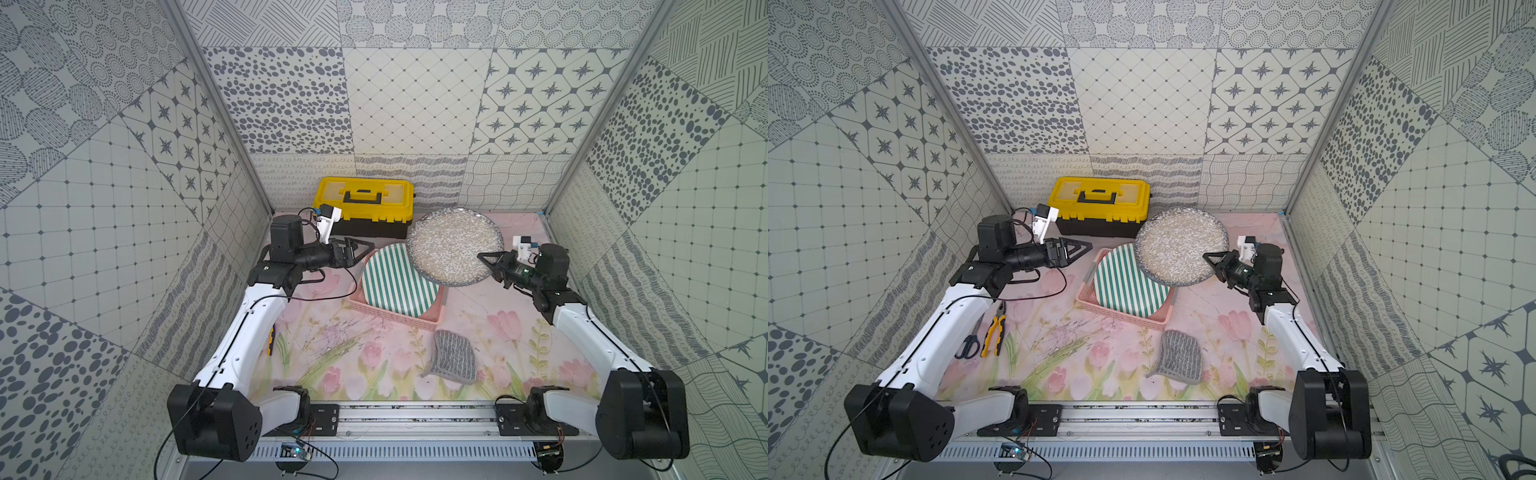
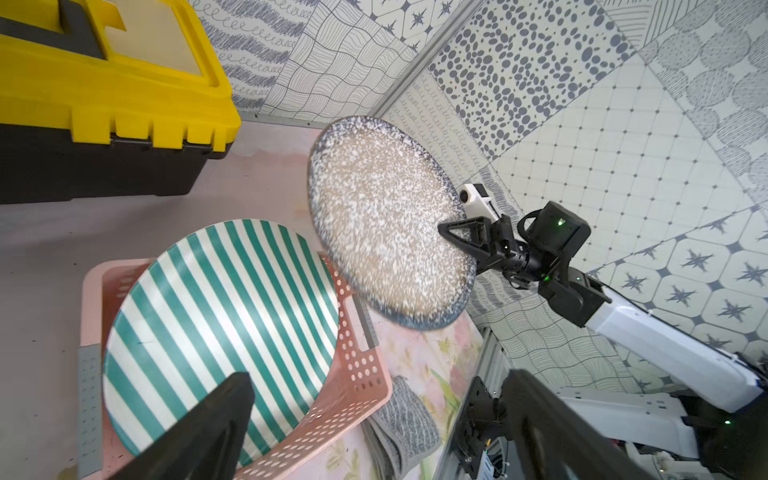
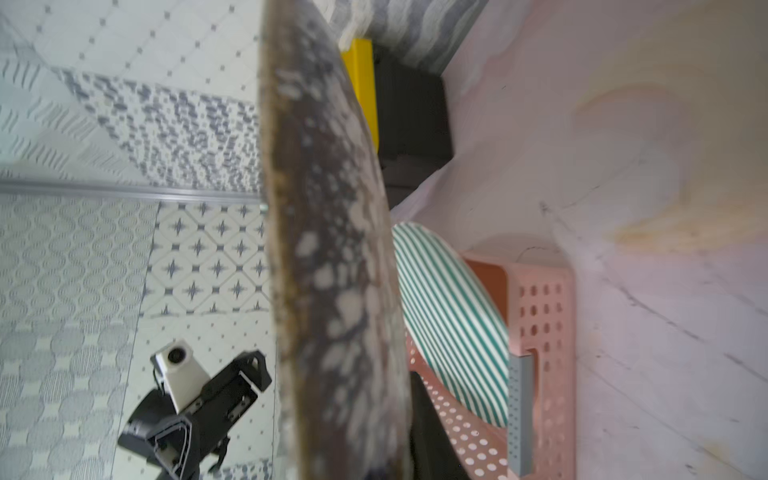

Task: Wipe the wet plate dry
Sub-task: Place the plate at the center of the board.

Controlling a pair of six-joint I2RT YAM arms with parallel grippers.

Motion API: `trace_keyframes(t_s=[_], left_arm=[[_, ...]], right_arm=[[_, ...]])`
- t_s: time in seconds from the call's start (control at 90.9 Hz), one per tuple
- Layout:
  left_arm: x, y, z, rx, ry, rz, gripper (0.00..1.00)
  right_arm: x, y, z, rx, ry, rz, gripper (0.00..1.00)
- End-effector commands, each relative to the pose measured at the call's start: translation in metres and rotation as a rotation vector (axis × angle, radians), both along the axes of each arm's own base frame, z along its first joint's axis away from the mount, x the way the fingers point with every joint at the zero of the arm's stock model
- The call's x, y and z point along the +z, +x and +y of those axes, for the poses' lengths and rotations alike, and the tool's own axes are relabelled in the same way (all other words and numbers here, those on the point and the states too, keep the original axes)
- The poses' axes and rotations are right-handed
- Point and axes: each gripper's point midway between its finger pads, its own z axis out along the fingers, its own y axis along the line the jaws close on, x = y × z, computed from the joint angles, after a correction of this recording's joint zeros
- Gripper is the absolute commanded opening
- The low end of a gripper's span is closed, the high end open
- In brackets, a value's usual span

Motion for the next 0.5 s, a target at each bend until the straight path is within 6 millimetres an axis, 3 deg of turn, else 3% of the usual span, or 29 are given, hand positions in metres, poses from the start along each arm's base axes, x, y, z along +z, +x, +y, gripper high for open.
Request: trace_keyframes(t_s=[0.0, 0.121, 0.209, 0.286, 0.484], left_arm=[[-0.038, -0.007, 0.02, 0.018, 0.249, -0.086, 1.0], [-0.063, -0.009, 0.028, 0.053, 0.291, -0.1, 1.0], [-0.08, -0.009, 0.029, 0.061, 0.285, -0.078, 1.0], [-0.09, -0.009, 0.026, 0.054, 0.259, -0.042, 1.0], [-0.09, -0.008, 0.023, 0.04, 0.24, -0.013, 1.0]], right_arm=[[0.07, 0.006, -0.038, -0.113, 0.022, -0.246, 0.0], [0.047, 0.017, -0.081, -0.254, 0.024, -0.194, 0.0], [0.032, 0.025, -0.101, -0.331, 0.02, -0.18, 0.0], [0.019, 0.035, -0.114, -0.381, -0.012, -0.161, 0.0], [-0.016, 0.064, -0.133, -0.444, -0.048, -0.11, 0.0]])
